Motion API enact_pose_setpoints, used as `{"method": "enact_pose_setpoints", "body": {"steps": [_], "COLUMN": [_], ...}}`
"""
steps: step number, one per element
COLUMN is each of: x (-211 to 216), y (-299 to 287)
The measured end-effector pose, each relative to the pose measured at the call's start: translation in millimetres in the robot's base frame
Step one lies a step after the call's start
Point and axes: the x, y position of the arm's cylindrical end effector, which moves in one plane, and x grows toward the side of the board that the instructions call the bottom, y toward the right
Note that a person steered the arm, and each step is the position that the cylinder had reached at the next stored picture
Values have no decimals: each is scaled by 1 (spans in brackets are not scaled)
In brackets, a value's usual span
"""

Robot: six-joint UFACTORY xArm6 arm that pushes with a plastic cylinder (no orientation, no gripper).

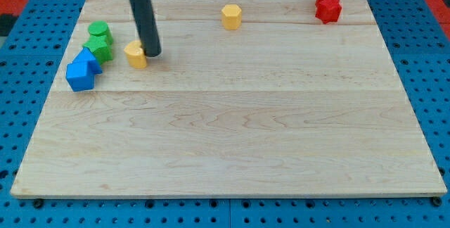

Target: Move the hexagon into the yellow heart

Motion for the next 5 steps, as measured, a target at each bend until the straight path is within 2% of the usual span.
{"method": "enact_pose_setpoints", "body": {"steps": [2,3,4,5], "x": [10,12,6,-37], "y": [-25,27,128,204]}}
